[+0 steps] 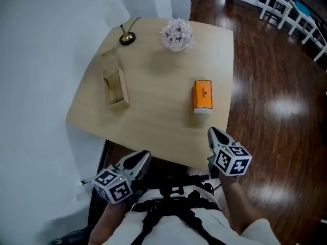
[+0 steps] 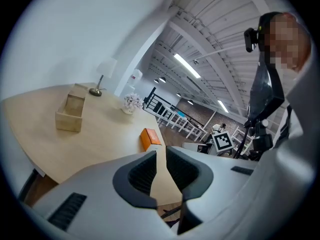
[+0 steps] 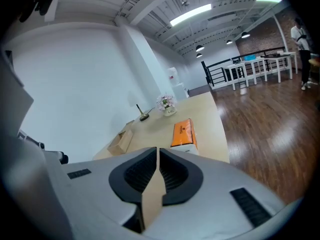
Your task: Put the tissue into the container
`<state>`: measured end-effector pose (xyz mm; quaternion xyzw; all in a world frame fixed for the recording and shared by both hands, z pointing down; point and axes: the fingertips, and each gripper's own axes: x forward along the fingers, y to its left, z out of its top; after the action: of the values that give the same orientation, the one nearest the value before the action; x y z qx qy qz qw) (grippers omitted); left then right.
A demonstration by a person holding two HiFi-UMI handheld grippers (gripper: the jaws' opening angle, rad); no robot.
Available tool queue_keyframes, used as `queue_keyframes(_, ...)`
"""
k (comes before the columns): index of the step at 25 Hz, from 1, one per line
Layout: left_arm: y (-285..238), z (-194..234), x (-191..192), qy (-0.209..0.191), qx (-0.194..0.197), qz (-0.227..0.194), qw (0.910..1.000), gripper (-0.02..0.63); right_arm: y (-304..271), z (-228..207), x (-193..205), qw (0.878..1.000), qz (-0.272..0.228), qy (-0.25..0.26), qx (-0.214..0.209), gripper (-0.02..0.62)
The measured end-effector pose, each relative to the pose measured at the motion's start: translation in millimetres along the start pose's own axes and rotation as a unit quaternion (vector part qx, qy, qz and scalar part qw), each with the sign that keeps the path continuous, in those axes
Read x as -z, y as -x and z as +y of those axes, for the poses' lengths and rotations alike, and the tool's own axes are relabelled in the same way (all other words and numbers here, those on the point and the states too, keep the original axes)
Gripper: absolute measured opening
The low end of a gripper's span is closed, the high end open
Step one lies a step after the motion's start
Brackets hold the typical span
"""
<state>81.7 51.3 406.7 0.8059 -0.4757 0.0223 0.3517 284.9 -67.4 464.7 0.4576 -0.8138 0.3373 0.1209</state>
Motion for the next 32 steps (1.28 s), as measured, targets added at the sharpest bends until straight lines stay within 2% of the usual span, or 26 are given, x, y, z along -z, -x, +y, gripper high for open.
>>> queue_keyframes(7,-12.7,28.3,-16.8,0.003,0.029,0.011,0.9995,0.057,-17.3,0.3,-3.9,0.999,-0.007,-0.01,0.032,0.015)
queue_keyframes(13,-15.3,64.0,-35.9,-0.018,0.077,0.052,0.9955,0.057,-30.6,16.4,-0.4,0.995,-0.029,-0.039,0.083,0.015)
queue_keyframes(17,-15.9,92.1,-54.5,-0.035,0.105,0.073,0.9911,0.057,-41.4,34.1,3.9,0.991,-0.046,-0.057,0.115,0.015)
queue_keyframes(21,-21.1,110.0,-78.5,-0.057,0.143,0.078,0.985,0.057,-51.8,48.8,5.4,0.985,-0.061,-0.071,0.143,0.052)
queue_keyframes(26,-34.5,120.9,-97.3,-0.081,0.181,0.088,0.9762,0.057,-52.5,59.3,2.5,0.978,-0.077,-0.073,0.179,0.071)
queue_keyframes(32,-63.3,121.9,-105.3,-0.104,0.207,0.106,0.967,0.057,-62.1,54.6,4.9,0.974,-0.066,-0.076,0.204,0.112)
